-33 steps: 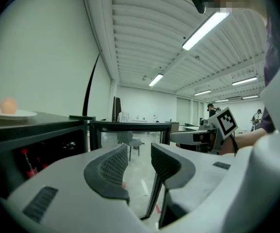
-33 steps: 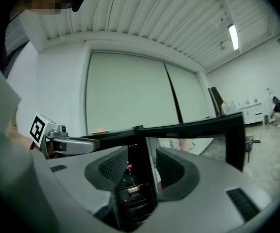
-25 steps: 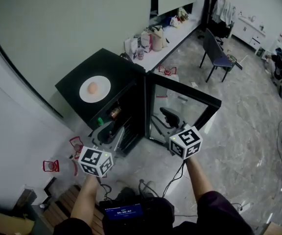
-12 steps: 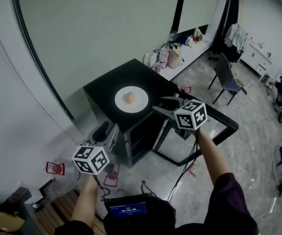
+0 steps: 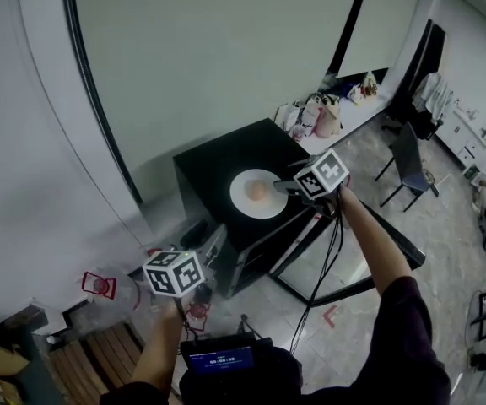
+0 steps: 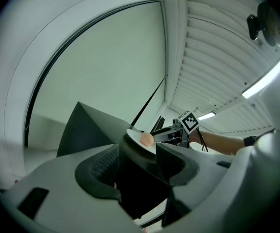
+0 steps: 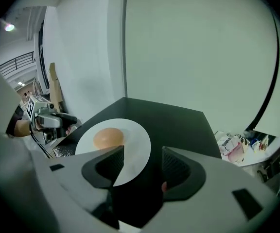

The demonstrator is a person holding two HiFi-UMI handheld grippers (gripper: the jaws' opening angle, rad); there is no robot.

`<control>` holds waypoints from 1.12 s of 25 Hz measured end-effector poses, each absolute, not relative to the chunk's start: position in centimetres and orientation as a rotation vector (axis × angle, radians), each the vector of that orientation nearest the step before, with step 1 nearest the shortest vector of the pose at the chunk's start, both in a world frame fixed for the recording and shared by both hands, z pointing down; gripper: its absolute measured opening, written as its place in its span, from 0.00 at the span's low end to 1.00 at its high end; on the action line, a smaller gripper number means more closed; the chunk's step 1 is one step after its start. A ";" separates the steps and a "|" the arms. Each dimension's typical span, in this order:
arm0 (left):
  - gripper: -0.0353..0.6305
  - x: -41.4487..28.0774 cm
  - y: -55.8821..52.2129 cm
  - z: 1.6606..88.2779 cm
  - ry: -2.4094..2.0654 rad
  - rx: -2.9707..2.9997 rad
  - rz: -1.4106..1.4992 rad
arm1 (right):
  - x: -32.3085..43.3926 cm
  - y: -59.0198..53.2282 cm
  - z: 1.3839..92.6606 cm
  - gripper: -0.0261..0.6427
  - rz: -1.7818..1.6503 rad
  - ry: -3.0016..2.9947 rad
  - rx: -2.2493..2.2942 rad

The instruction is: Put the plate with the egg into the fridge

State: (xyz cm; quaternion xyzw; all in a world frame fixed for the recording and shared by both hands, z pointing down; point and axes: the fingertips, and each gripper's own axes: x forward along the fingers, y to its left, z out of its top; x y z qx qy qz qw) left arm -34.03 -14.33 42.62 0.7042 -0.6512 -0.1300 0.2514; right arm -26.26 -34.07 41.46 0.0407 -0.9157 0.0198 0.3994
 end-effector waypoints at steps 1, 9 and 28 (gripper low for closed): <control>0.35 -34.2 -14.5 42.8 -1.772 1.903 -0.356 | -26.6 -34.4 42.2 0.38 0.046 -2.291 0.091; 0.35 -34.6 -16.3 43.5 -1.730 1.862 -0.369 | -28.7 -34.3 44.7 0.38 0.074 -2.212 -0.007; 0.35 -34.2 -15.7 43.6 -1.545 1.753 -0.588 | -31.2 -26.8 44.6 0.38 -0.042 -2.186 -0.210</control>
